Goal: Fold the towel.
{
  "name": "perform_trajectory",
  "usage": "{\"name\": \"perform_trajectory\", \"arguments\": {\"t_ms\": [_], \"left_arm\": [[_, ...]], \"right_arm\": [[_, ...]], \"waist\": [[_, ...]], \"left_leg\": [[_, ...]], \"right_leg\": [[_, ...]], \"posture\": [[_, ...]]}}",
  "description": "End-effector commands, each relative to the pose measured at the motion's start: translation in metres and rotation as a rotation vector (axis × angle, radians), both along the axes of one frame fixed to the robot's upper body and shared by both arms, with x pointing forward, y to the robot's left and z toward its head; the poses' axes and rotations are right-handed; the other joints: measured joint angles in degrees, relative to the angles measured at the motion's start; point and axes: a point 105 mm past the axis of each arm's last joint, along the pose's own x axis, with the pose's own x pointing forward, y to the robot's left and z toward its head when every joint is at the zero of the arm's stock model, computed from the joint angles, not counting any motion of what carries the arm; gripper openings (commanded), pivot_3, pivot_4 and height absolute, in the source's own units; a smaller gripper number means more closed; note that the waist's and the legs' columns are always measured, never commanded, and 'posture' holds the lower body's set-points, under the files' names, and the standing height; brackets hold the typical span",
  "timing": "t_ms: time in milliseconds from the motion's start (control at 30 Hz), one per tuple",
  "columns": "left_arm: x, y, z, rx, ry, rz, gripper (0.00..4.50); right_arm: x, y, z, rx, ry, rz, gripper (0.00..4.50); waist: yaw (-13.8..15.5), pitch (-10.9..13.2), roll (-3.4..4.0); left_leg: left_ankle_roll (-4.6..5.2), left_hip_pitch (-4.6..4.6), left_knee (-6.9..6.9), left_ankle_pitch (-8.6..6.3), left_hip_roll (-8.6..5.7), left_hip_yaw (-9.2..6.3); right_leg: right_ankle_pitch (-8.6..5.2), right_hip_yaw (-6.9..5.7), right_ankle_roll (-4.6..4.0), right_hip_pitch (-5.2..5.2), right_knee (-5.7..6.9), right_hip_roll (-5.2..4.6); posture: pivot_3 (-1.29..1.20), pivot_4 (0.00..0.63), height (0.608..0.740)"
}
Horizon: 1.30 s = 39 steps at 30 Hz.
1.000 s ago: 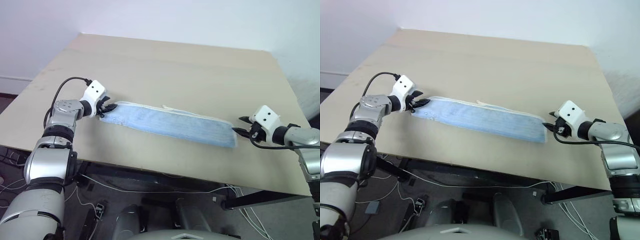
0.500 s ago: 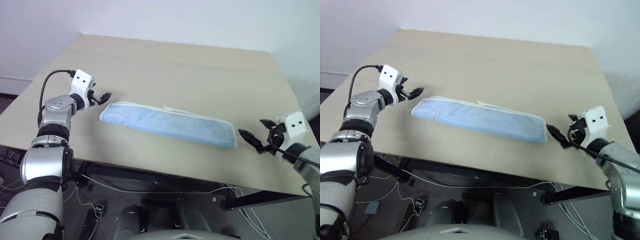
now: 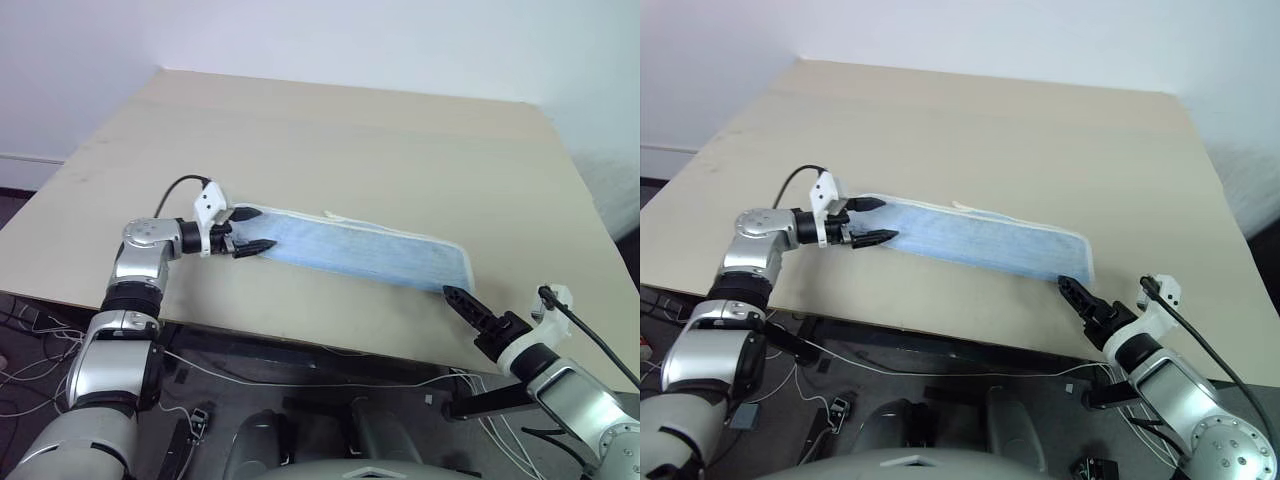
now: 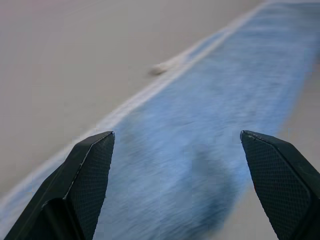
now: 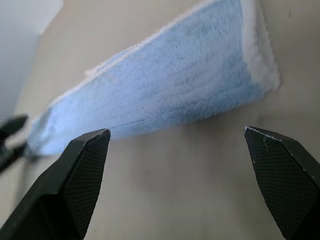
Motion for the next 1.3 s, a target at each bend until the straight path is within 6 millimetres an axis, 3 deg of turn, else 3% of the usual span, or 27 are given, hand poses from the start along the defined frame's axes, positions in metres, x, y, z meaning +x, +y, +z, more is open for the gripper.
{"name": "perform_trajectory", "arguments": {"t_ms": [33, 367, 400, 500, 633, 833, 1067, 1167, 1233, 1300], "left_arm": [[-0.008, -0.011, 0.008, -0.013, -0.009, -0.072, 4.2], [-0.021, -0.022, 0.001, -0.01, 0.02, -0.109, 4.2], [-0.022, -0.021, 0.001, -0.011, 0.021, -0.108, 4.2], [-0.023, -0.019, 0.0, -0.011, 0.024, -0.1, 4.2], [-0.025, -0.019, -0.002, -0.014, 0.028, -0.093, 4.2], [-0.025, -0.024, -0.003, -0.026, 0.031, -0.095, 4.2], [-0.023, -0.025, -0.004, -0.037, 0.032, -0.084, 4.2], [-0.023, -0.025, -0.006, -0.04, 0.033, -0.077, 4.2], [-0.022, -0.026, -0.007, -0.044, 0.033, -0.072, 4.2], [-0.022, -0.026, -0.007, -0.047, 0.033, -0.069, 4.2]], "right_arm": [[0.015, 0.003, 0.005, 0.115, -0.016, -0.056, 4.48], [0.047, -0.005, -0.011, 0.282, 0.063, -0.23, 4.48], [0.047, -0.007, -0.013, 0.282, 0.065, -0.245, 4.31], [0.047, -0.012, -0.016, 0.287, 0.067, -0.284, 3.64], [0.047, -0.023, -0.015, 0.3, 0.047, -0.345, 2.1], [0.047, -0.036, -0.007, 0.302, -0.013, -0.412, 0.14], [0.041, -0.071, 0.026, 0.178, -0.138, -0.473, 0.03], [0.04, -0.091, 0.057, 0.036, -0.221, -0.459, 0.03], [0.042, -0.092, 0.079, -0.118, -0.272, -0.398, 0.03], [0.048, -0.078, 0.094, -0.295, -0.299, -0.275, 0.03]], "waist": [[-0.02, 0.0, 0.01], [-0.17, -0.02, -0.03], [-0.22, -0.03, -0.03], [-0.25, -0.03, -0.04], [-0.05, -0.03, -0.02], [0.18, -0.04, -0.02], [0.3, 0.02, 0.08], [0.29, 0.03, 0.17], [0.3, 0.05, 0.26], [0.14, 0.06, 0.38]], "left_leg": [[0.0, 0.0, 0.01, 0.0, 0.0, -0.01], [0.01, 0.01, 0.03, 0.01, -0.01, -0.06], [0.01, 0.01, 0.03, 0.01, -0.01, -0.06], [0.02, 0.02, 0.03, 0.01, -0.01, -0.09], [0.01, 0.01, 0.03, 0.01, -0.01, -0.1], [0.02, -0.01, 0.01, 0.0, -0.02, -0.11], [0.08, -0.12, -0.01, -0.04, -0.04, -0.16], [0.09, -0.16, -0.02, -0.04, -0.04, -0.18], [0.1, -0.19, -0.02, -0.05, -0.06, -0.19], [0.1, -0.19, -0.02, -0.05, -0.06, -0.19]], "right_leg": [[0.0, 0.0, 0.0, 0.0, 0.0, 0.0], [0.0, 0.0, 0.02, 0.07, -0.05, 0.0], [0.0, 0.0, 0.02, 0.07, -0.05, 0.0], [0.0, 0.0, 0.03, 0.09, -0.05, 0.0], [-0.01, -0.01, 0.02, 0.09, -0.06, -0.02], [-0.02, -0.01, 0.01, 0.08, -0.11, -0.04], [-0.03, -0.05, -0.01, 0.07, -0.28, -0.1], [-0.03, -0.06, -0.02, 0.07, -0.37, -0.1], [-0.02, -0.06, -0.01, 0.07, -0.42, -0.11], [-0.02, -0.06, -0.01, 0.07, -0.45, -0.1]], "posture": [[0.0, 0.15, 0.722], [0.0, 0.15, 0.722], [0.0, 0.15, 0.722], [0.0, 0.15, 0.722], [0.0, 0.15, 0.722], [0.0, 0.15, 0.722], [0.0, 0.15, 0.722], [0.0, 0.15, 0.722], [0.0, 0.15, 0.722], [0.0, 0.15, 0.722]]}}
